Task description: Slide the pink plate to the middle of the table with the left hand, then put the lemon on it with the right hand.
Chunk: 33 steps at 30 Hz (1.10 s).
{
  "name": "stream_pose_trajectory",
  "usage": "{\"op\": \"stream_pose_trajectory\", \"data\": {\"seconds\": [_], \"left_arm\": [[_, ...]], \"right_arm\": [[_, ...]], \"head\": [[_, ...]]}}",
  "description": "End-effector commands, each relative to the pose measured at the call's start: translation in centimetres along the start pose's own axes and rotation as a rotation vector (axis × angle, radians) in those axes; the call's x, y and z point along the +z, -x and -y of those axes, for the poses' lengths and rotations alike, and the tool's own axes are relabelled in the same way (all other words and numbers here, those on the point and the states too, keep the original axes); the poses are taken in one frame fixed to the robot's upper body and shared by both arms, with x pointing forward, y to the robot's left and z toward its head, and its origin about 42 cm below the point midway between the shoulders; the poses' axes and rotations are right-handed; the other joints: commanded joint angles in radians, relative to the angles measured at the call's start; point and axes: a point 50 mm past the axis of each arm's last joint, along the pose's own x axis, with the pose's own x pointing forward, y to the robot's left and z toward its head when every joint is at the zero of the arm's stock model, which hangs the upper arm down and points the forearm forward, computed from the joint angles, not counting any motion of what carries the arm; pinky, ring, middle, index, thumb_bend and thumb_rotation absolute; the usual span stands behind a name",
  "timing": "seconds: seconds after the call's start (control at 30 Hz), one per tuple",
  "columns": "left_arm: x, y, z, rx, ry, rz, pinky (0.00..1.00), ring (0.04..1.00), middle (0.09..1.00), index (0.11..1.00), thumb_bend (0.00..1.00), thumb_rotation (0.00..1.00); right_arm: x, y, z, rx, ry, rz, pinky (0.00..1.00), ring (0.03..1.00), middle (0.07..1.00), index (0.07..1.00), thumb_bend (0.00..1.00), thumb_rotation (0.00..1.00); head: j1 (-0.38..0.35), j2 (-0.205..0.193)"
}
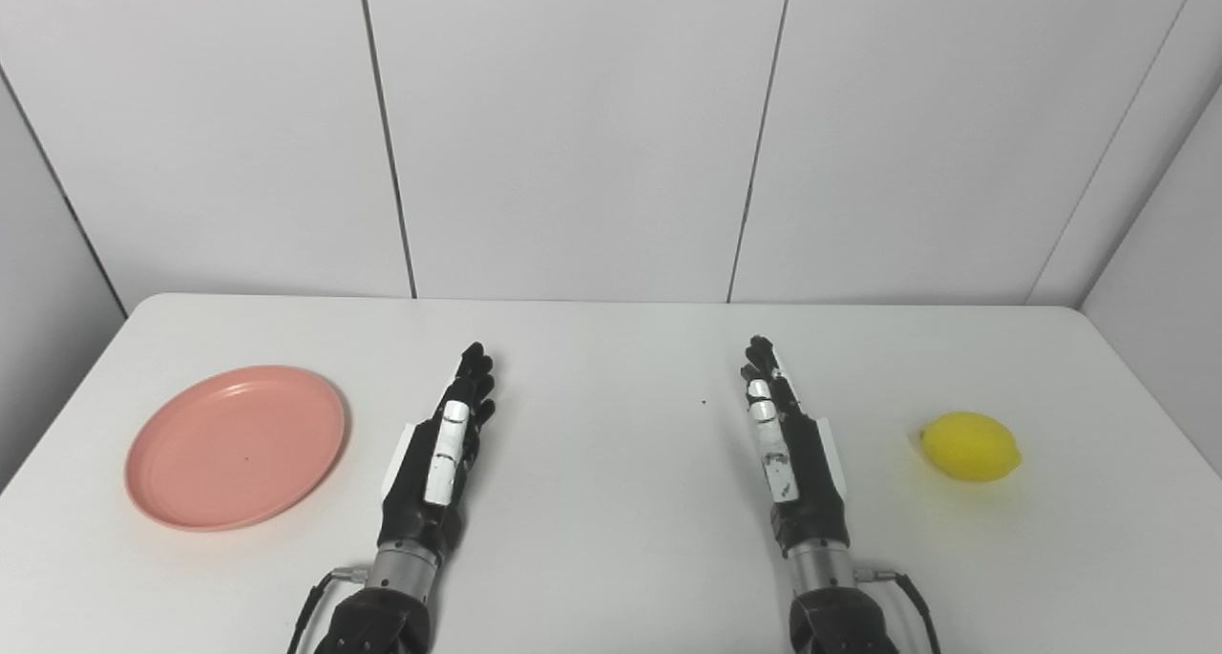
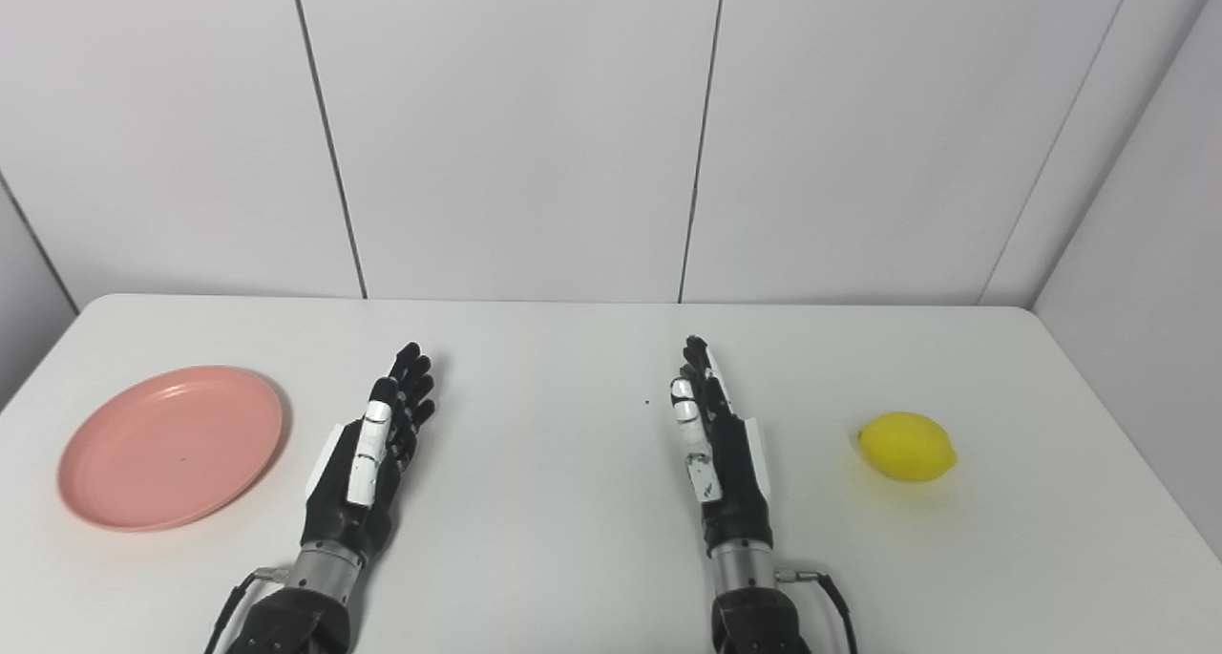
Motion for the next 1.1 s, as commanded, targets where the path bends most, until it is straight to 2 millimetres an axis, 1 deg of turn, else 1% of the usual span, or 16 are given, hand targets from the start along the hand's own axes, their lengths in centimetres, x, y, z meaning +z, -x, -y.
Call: {"op": "stream_pose_trajectory", "data": {"seconds": [0.0,0.3,0.4,0.43,0.47,0.53,0.57,0.6,0.7,0.73,0.77,0.8,0.83,0.87,0.97,1.07], "left_arm": [[0.0,0.1,0.0,0.002,-0.005,0.012,1.0,1.0,1.0,1.0,0.63,1.0],[0.0,0.2,0.0,0.004,0.003,0.003,1.0,1.0,1.0,1.0,0.62,1.0],[-0.1,0.2,0.2,0.0,-0.007,0.007,1.0,1.0,1.0,1.0,0.63,1.0],[-0.2,0.2,0.2,-0.001,-0.01,0.009,1.0,1.0,1.0,1.0,0.63,1.0],[-0.2,0.2,0.5,0.0,-0.011,0.009,1.0,1.0,1.0,1.0,0.63,1.0],[-0.4,0.3,1.0,0.009,-0.02,0.004,1.0,1.0,1.0,1.0,0.63,1.0],[-0.4,0.3,1.5,0.017,-0.021,0.005,1.0,1.0,1.0,1.0,0.63,1.0],[-0.5,0.4,1.8,0.023,-0.022,0.007,1.0,1.0,1.0,1.0,0.61,1.0],[-0.9,0.4,2.9,0.039,-0.028,0.003,1.0,1.0,1.0,1.0,0.59,1.0],[-1.1,0.4,3.1,0.041,-0.032,0.001,1.0,1.0,1.0,1.0,0.58,1.0],[-1.3,0.3,3.5,0.039,-0.032,0.002,1.0,1.0,1.0,1.0,0.58,1.0],[-1.5,0.3,3.8,0.037,-0.032,0.003,1.0,1.0,1.0,1.0,0.58,1.0],[-1.8,0.2,4.0,0.034,-0.04,0.002,1.0,1.0,1.0,1.0,0.58,1.0],[-2.0,0.1,4.2,0.032,-0.046,0.002,1.0,1.0,1.0,1.0,0.59,1.0],[-2.6,-0.2,4.5,0.028,-0.057,0.004,1.0,1.0,1.0,1.0,0.6,1.0],[-2.9,-0.4,4.6,0.04,-0.061,0.019,1.0,1.0,1.0,1.0,0.59,1.0]], "right_arm": [[0.2,-0.1,-0.1,-0.004,-0.008,0.026,0.96,0.937,0.947,0.939,0.75,1.0],[0.1,0.0,-0.2,-0.004,-0.004,0.03,0.95,0.933,0.941,0.935,0.74,1.0],[0.0,0.1,0.0,-0.003,-0.008,0.03,0.96,0.936,0.945,0.938,0.74,1.0],[0.0,0.1,0.0,-0.003,-0.008,0.03,0.96,0.935,0.946,0.939,0.74,1.0],[0.0,0.2,0.2,-0.003,-0.012,0.03,0.95,0.932,0.945,0.939,0.73,1.0],[0.0,0.5,0.6,0.005,-0.018,0.033,0.94,0.931,0.95,0.947,0.7,1.0],[0.0,0.7,1.0,0.008,-0.025,0.027,0.94,0.931,0.952,0.95,0.69,1.0],[0.0,0.8,1.2,0.011,-0.029,0.022,0.98,0.945,0.96,0.957,0.7,1.0],[0.1,1.2,2.0,0.012,-0.035,0.006,1.0,0.964,0.972,0.968,0.7,1.0],[0.2,1.3,2.2,0.012,-0.035,0.005,1.0,0.969,0.975,0.971,0.69,1.0],[0.2,1.5,2.5,0.014,-0.035,0.013,1.0,0.971,0.977,0.973,0.69,1.0],[0.2,1.6,2.7,0.015,-0.035,0.019,1.0,0.974,0.981,0.979,0.65,1.0],[0.1,1.8,3.0,0.013,-0.038,0.023,1.0,0.975,0.982,0.981,0.64,1.0],[0.1,1.9,3.1,0.012,-0.04,0.025,1.0,0.975,0.981,0.983,0.63,1.0],[0.0,1.9,3.6,0.013,-0.035,0.026,1.0,0.982,0.984,0.99,0.64,1.0],[0.1,1.9,3.8,0.014,-0.034,0.027,1.0,0.99,0.985,0.995,0.64,1.0]], "head": [[0.0,0.0],[0.005,-0.002],[0.057,-0.015],[0.057,-0.015],[0.112,-0.029],[0.146,-0.039],[0.207,-0.059],[0.215,-0.061],[0.303,-0.096],[0.311,-0.099],[0.355,-0.119],[0.355,-0.119],[0.382,-0.136],[0.386,-0.139],[0.421,-0.166],[0.429,-0.175]]}}
